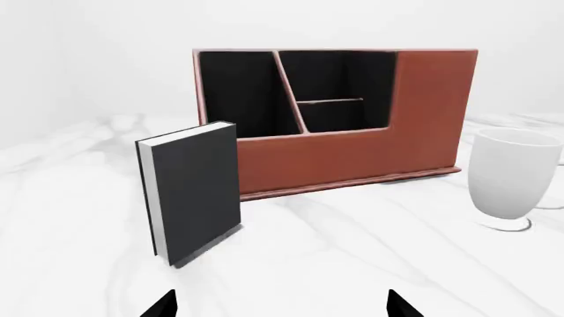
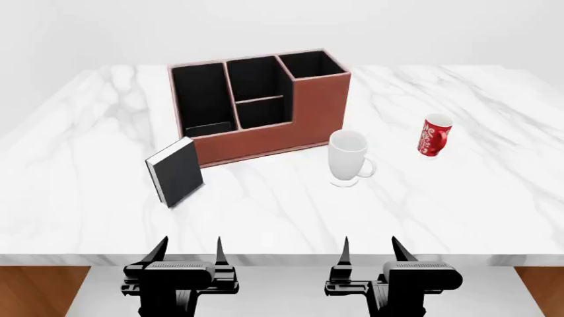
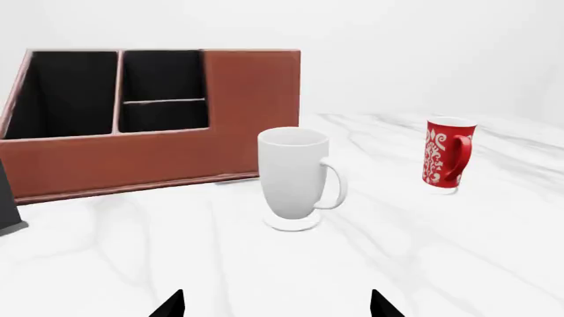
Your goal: Pick up the red mug and place it to the right of the caddy.
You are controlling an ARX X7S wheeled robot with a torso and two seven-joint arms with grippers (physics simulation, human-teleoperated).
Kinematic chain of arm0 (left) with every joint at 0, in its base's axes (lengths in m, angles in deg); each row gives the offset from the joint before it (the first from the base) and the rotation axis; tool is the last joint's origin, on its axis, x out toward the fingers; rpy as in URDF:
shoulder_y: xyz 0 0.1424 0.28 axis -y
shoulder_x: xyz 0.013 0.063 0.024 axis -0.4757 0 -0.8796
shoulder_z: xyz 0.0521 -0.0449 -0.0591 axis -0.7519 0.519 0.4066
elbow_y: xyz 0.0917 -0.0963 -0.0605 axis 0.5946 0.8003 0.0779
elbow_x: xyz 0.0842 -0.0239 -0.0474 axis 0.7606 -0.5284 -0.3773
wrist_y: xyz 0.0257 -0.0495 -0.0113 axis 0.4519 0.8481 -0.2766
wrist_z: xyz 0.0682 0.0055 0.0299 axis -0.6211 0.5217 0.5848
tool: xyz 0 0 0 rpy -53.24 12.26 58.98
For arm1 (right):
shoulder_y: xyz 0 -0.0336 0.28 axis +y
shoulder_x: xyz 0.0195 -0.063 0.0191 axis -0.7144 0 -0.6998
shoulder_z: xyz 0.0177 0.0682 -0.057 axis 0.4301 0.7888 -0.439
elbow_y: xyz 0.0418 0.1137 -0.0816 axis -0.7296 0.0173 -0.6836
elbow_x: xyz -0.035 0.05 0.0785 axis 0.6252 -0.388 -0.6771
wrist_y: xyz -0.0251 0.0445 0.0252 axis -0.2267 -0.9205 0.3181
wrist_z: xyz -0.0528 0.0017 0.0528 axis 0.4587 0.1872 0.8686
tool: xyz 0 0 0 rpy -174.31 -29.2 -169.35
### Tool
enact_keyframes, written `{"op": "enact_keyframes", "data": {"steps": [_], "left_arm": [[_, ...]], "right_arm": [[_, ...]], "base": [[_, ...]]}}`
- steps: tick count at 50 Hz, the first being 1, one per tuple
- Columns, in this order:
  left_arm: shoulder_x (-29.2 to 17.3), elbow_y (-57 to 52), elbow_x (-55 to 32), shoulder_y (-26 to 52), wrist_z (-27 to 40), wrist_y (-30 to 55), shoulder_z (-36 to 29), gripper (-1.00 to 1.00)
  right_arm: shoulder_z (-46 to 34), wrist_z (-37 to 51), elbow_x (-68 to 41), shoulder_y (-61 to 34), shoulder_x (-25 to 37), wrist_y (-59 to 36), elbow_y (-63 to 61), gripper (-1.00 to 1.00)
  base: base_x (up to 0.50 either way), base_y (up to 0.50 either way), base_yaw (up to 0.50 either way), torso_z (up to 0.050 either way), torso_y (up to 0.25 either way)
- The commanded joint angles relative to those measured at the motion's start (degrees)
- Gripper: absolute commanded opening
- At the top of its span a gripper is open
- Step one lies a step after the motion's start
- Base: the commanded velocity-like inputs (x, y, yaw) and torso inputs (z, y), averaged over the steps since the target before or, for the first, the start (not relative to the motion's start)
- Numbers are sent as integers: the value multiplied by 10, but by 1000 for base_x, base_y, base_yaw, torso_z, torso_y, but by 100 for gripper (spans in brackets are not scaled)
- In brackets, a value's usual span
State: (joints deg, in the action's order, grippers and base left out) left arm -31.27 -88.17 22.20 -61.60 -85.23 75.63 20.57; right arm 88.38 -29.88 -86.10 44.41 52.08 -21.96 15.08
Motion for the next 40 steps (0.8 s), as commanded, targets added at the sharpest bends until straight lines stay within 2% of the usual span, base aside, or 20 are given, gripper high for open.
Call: {"op": "enact_keyframes", "data": {"steps": [1,9,40], "left_arm": [[-10,0,-9,1,8,-1,-11,100],[-25,12,-20,3,23,-4,-27,100],[-50,24,-39,9,52,-9,-56,100]], "right_arm": [[-11,14,-3,3,10,11,1,100],[-32,20,-17,4,27,17,3,100],[-58,48,-42,-9,49,19,27,100]], "base": [[0,0,0,0,0],[0,-38,0,0,0],[0,-500,0,0,0]]}}
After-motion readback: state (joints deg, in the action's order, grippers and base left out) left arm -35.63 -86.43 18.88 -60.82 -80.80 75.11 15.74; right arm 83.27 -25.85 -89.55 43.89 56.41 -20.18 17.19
